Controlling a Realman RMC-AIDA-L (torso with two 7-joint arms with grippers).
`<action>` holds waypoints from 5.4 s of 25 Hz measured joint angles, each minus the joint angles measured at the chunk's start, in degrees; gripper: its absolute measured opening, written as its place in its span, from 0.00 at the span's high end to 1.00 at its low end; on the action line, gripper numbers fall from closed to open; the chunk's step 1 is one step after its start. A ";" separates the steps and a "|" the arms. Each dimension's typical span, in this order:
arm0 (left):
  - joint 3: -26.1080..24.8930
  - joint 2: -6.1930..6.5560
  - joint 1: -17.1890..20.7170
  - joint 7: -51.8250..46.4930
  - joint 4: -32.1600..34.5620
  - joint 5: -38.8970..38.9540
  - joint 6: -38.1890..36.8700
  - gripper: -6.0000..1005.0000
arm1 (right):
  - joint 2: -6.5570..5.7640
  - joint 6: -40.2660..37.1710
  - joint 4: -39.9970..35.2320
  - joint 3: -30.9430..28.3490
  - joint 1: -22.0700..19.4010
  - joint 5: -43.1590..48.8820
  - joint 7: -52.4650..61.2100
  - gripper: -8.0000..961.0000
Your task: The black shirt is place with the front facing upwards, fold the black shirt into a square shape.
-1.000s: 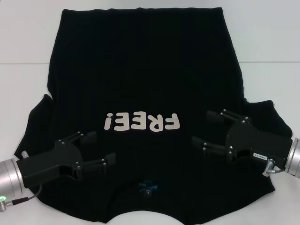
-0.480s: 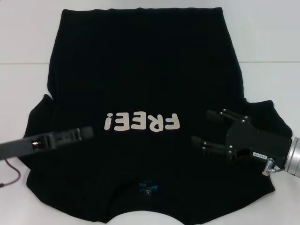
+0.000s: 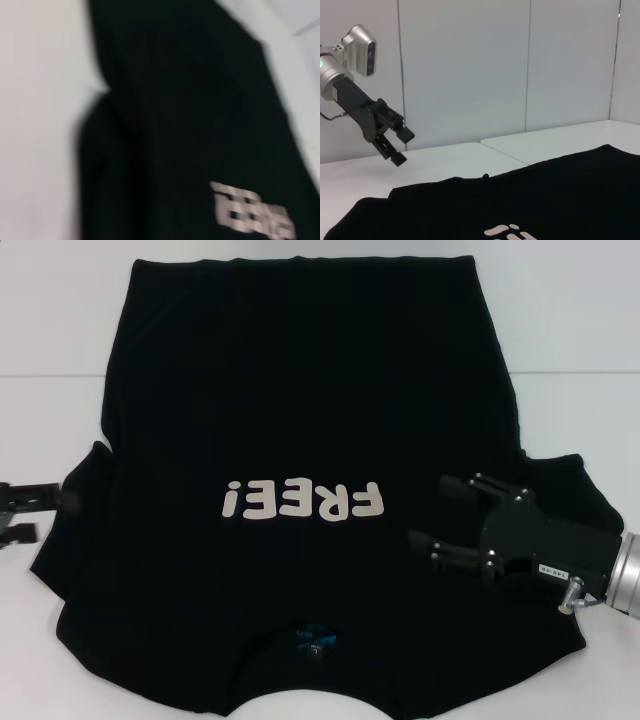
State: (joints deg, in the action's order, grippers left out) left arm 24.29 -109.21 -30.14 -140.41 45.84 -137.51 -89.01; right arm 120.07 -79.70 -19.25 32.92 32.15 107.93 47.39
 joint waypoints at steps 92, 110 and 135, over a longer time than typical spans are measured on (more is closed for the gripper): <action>5.78 0.14 -3.23 1.94 -9.13 -6.70 13.24 0.13 | 0.08 -1.60 0.88 -0.23 0.29 0.00 -0.05 0.10; 6.59 -0.24 -3.83 1.86 -9.27 -7.94 14.57 0.55 | 0.08 -1.77 0.88 -0.23 0.28 0.00 -0.01 0.10; 6.44 0.77 -3.06 1.90 -6.25 -8.05 14.63 0.99 | 0.08 -1.77 0.88 -0.23 0.10 -0.09 -0.19 0.10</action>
State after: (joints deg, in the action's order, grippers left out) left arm 30.72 -108.43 -33.20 -138.52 39.59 -145.56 -74.38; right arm 120.15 -81.48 -18.37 32.69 32.25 107.84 47.20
